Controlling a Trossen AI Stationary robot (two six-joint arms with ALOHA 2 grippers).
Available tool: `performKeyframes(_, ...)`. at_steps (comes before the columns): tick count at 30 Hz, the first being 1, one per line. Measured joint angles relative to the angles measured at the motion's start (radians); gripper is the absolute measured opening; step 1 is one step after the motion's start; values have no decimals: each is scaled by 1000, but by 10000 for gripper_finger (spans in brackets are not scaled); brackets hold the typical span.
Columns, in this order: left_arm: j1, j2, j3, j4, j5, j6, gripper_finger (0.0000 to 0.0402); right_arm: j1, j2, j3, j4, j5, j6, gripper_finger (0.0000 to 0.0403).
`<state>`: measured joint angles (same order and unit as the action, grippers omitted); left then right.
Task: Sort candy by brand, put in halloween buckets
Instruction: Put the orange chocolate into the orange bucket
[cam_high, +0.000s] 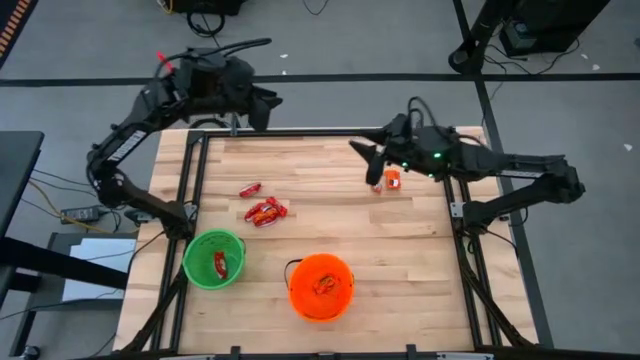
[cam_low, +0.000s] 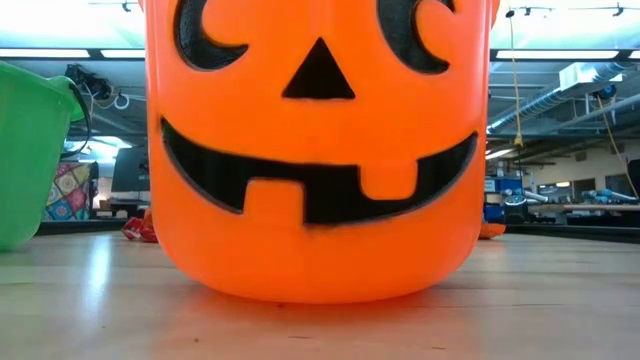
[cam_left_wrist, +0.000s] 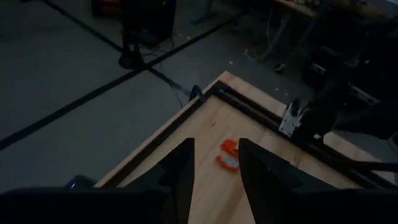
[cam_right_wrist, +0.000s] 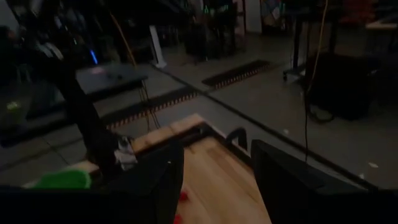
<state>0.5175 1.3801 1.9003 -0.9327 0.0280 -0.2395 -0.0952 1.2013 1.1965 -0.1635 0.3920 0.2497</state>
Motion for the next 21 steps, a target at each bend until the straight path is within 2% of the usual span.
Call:
performKeyframes(3, 0, -35, -5, -71, -14, -28, 131, -15, 50, 0, 2, -13, 48, 199)
performKeyframes(10, -3, -84, -74, -144, -19, -63, 131, -107, 147, 0, 11, -163, 209, 199)
performKeyframes(14, -8, -92, -154, -104, -8, -88, 131, -176, 184, 0, -23, -188, 252, 199)
performKeyframes(21, -56, -92, -380, 106, 61, -107, 131, -296, 220, 0, -297, -220, 309, 199)
